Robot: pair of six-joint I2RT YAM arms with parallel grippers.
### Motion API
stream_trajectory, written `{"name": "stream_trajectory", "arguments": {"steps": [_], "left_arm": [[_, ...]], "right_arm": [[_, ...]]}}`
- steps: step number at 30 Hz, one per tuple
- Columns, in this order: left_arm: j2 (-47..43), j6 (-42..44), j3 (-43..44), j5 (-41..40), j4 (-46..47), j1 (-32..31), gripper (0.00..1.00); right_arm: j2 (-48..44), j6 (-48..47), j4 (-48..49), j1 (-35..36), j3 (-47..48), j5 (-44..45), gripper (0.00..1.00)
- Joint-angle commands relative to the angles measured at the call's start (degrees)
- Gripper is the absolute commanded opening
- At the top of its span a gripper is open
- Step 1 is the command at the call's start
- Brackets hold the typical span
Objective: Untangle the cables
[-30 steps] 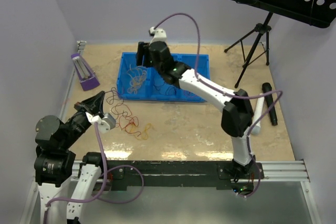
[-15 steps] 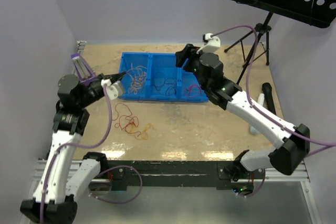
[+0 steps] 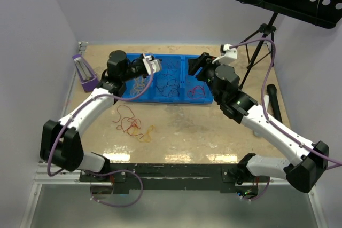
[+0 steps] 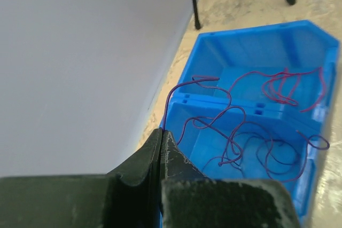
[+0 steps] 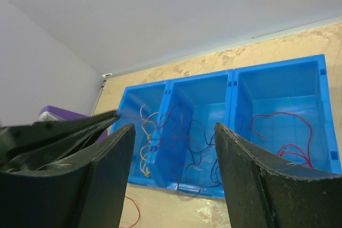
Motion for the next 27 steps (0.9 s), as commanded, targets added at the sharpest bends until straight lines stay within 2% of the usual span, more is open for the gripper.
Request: {"name": "stream_trajectory", "arguments": {"steps": [1,5,6,7,8,9,10,13,14,16,19,21,24,27], "left_arm": [[7.3,-2.3,4.0,-9.0,10.2,-0.1,0.00],[13.8,-1.3,8.8,-16.4,3.9,-0.5,0.00],[14.5,-1.1,9.4,-17.2,1.7,-0.5,0.08],[15.1,-0.3,9.9,-17.6,-0.2,-0.5,0.27],[15.1,0.6,10.0,-17.7,-2.2,-0.5,0.39],[14.1,0.3,9.5,-18.4,-3.2,-0.6,0.44],[13.2,-0.4,9.0,-19.2,-3.6,-0.6,0.56],[7.4,-2.7,7.7,-19.4,-7.3,0.0,0.73],[4.6,-2.8,6.8,-18.8,-9.5,0.3,0.74],[-1.7,-2.1,3.9,-16.1,-14.9,1.5,0.89],[-10.9,3.1,-0.7,-11.7,-25.5,3.1,0.94],[-17.1,6.5,-3.7,-9.0,-32.8,5.2,0.95],[-22.9,13.9,-7.1,-3.9,-46.6,9.9,0.95],[-25.8,20.6,-10.8,-3.9,-56.9,11.2,0.95]], "right_arm": [[-2.2,1.1,1.6,0.1,-0.6,1.2,0.65],[-2.1,0.7,1.7,0.1,-1.0,1.7,0.65],[-2.1,0.7,1.7,0.1,-1.1,1.6,0.65],[-2.0,0.5,2.0,0.1,-1.3,1.5,0.65],[-1.9,0.6,2.0,0.1,-1.5,1.4,0.65],[-1.9,0.7,2.0,0.1,-1.5,1.0,0.65],[-1.9,0.7,2.2,0.1,-1.7,0.5,0.66],[-1.7,-0.2,3.1,0.1,-2.6,-1.6,0.65],[-1.2,-0.8,3.2,0.2,-2.9,-3.8,0.65],[-0.5,-1.5,3.3,0.3,-3.7,-8.5,0.66],[1.2,-3.1,3.9,3.1,-6.0,-14.4,0.67],[4.2,-3.7,2.6,7.7,-6.5,-16.4,0.68],[9.8,-2.7,0.8,13.6,-7.5,-18.5,0.70],[12.9,0.0,0.5,16.3,-10.0,-19.8,0.72]]}}
